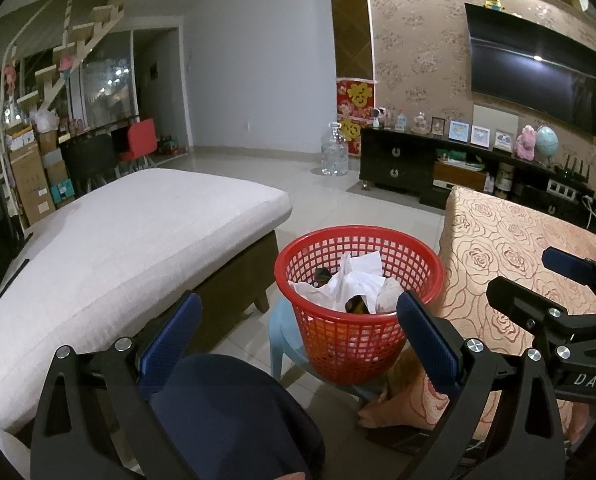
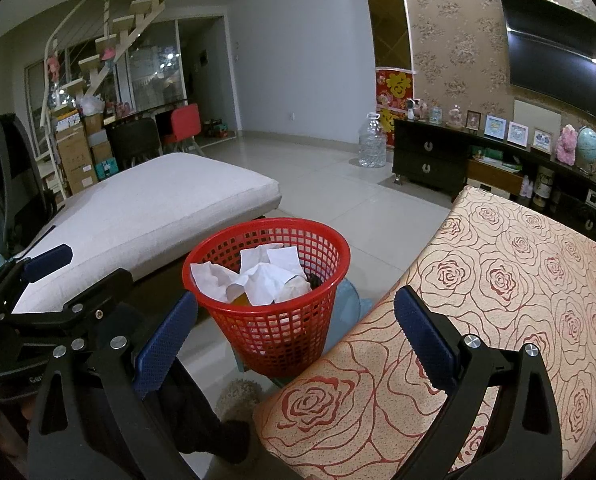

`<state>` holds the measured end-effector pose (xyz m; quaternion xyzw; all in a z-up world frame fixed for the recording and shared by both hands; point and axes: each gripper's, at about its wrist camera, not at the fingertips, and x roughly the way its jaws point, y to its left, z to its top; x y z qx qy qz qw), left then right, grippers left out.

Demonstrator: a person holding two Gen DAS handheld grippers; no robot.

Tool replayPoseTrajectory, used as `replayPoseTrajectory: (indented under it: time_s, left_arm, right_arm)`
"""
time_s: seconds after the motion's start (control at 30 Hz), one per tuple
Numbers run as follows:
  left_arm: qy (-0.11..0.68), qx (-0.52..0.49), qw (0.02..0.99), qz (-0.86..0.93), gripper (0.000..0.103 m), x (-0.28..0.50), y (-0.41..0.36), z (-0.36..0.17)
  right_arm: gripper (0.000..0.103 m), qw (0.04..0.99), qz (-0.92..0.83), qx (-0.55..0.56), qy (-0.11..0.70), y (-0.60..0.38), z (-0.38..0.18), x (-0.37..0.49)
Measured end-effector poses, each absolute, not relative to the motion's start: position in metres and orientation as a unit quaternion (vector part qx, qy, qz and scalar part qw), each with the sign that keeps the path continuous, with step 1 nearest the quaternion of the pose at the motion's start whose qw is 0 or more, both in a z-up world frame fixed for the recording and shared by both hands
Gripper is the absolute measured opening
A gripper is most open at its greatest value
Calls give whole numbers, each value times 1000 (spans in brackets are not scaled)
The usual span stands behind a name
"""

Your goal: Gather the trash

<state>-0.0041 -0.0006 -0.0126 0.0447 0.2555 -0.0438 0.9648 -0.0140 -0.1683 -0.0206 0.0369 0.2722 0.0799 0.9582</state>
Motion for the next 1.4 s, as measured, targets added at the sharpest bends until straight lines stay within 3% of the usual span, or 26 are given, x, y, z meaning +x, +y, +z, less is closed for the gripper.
replayPoseTrajectory:
  time_s: [1.1,1.4]
  left_arm:
    - [251,51,965,-49,94,-3,-8,-25]
    - [247,70,964,-68,94,14,-22,-34]
  right_arm:
    - [96,951,64,59,296,-187,-37,-10]
    - [96,938,-58,73,333,-291,-57,-24]
